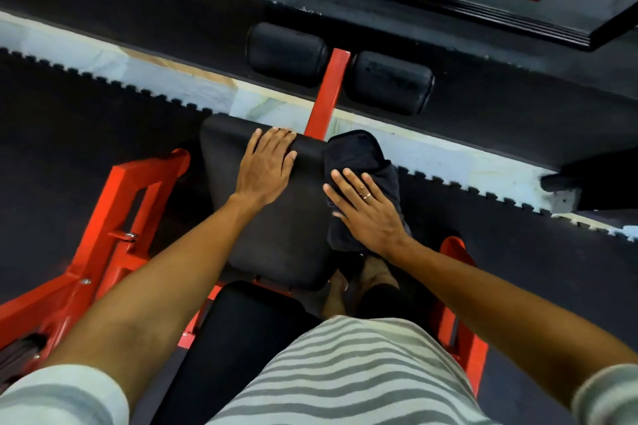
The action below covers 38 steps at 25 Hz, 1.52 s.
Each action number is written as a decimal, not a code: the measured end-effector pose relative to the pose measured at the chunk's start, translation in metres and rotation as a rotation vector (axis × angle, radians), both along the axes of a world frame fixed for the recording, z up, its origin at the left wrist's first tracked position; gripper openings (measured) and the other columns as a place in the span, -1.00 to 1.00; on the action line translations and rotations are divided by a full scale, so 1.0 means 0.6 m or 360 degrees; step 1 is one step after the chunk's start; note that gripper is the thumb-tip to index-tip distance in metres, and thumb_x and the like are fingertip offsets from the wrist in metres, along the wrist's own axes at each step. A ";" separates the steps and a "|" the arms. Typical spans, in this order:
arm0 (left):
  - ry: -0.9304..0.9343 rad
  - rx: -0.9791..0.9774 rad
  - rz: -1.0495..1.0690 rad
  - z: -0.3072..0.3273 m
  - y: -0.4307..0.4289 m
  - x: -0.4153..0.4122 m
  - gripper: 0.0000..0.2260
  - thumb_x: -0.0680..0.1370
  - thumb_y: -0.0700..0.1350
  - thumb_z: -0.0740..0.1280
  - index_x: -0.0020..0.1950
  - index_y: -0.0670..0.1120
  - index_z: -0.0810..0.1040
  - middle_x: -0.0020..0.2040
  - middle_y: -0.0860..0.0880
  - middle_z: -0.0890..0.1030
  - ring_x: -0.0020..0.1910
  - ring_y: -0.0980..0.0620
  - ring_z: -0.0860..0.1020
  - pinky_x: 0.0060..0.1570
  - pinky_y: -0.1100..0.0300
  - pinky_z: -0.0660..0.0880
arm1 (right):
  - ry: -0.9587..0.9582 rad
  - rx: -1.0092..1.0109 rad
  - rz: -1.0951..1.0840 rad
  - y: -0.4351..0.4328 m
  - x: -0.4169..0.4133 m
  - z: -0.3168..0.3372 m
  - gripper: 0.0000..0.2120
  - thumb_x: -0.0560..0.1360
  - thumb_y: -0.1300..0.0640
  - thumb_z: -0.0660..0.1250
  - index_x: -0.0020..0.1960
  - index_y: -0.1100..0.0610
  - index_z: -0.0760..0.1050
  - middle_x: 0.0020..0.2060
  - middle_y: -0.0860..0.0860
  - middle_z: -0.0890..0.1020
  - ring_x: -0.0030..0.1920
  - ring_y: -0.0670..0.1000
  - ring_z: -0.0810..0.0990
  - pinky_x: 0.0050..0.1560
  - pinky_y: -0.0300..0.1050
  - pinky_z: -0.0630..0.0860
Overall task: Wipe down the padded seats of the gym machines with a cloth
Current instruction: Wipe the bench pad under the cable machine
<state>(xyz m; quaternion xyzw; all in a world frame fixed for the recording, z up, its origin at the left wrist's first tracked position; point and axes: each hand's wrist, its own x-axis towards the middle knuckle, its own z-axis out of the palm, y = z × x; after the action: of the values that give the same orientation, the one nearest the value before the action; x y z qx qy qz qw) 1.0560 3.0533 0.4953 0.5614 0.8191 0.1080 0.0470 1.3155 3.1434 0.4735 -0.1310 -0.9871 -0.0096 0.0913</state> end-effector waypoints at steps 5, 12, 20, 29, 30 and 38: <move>0.0021 0.0056 0.0056 -0.010 -0.004 0.001 -0.58 0.70 -0.03 0.05 0.49 -0.16 0.43 0.46 -0.10 0.48 0.50 -0.09 0.36 0.57 -0.10 0.10 | 0.0072 -0.0177 -0.0052 -0.046 -0.107 0.013 -0.48 0.71 0.08 0.22 0.61 0.19 0.22 0.59 0.19 0.24 0.61 0.16 0.18 0.59 0.10 0.17; -0.0079 0.0086 0.0122 -0.009 0.002 0.013 -0.58 0.70 -0.02 0.04 0.47 -0.14 0.44 0.44 -0.09 0.49 0.50 -0.09 0.34 0.58 -0.11 0.07 | -0.0164 -0.0359 -0.0392 0.054 -0.034 0.057 -0.14 0.46 -0.50 0.23 0.61 -0.04 0.26 0.54 0.06 0.39 0.52 0.21 0.35 0.50 0.24 0.24; -0.0072 0.0112 0.0161 -0.013 0.003 0.018 -0.60 0.69 -0.04 0.07 0.46 -0.14 0.45 0.44 -0.08 0.49 0.49 -0.10 0.35 0.58 -0.10 0.08 | -0.0463 -0.0453 -0.0557 0.030 -0.120 0.067 -0.13 0.52 -0.50 0.09 0.61 0.08 0.23 0.52 0.17 0.39 0.45 0.29 0.42 0.47 0.32 0.28; -0.0004 -0.0035 0.0294 -0.001 0.019 0.038 -0.57 0.66 -0.03 0.06 0.43 -0.17 0.48 0.42 -0.08 0.50 0.48 -0.10 0.36 0.57 -0.16 0.07 | -0.0580 -0.0876 -0.0526 0.106 -0.115 0.075 -0.10 0.45 -0.57 0.05 0.61 -0.05 0.19 0.55 0.01 0.37 0.51 0.11 0.37 0.48 0.16 0.30; -0.0015 -0.0066 0.0330 0.000 0.022 0.043 -0.56 0.66 -0.02 0.05 0.43 -0.17 0.48 0.42 -0.08 0.50 0.48 -0.10 0.35 0.57 -0.18 0.06 | -0.0609 -0.0953 -0.0619 0.117 -0.095 0.074 -0.11 0.45 -0.59 0.00 0.60 -0.06 0.22 0.53 0.00 0.40 0.49 0.10 0.39 0.47 0.15 0.30; 0.0177 -0.0162 0.0553 -0.007 0.051 0.065 -0.59 0.67 -0.01 0.06 0.35 -0.14 0.56 0.34 -0.04 0.58 0.43 -0.07 0.43 0.53 -0.27 0.12 | -0.0926 -0.1337 -0.0450 0.152 -0.200 0.088 -0.27 0.57 -0.46 -0.02 0.60 -0.08 0.19 0.52 0.03 0.39 0.41 0.23 0.47 0.37 0.21 0.39</move>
<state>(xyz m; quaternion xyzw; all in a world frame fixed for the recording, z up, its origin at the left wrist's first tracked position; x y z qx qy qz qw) 1.0951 3.0841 0.4908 0.4136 0.9094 0.0419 0.0107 1.1953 3.2347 0.5263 -0.2800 -0.8631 0.3386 -0.2489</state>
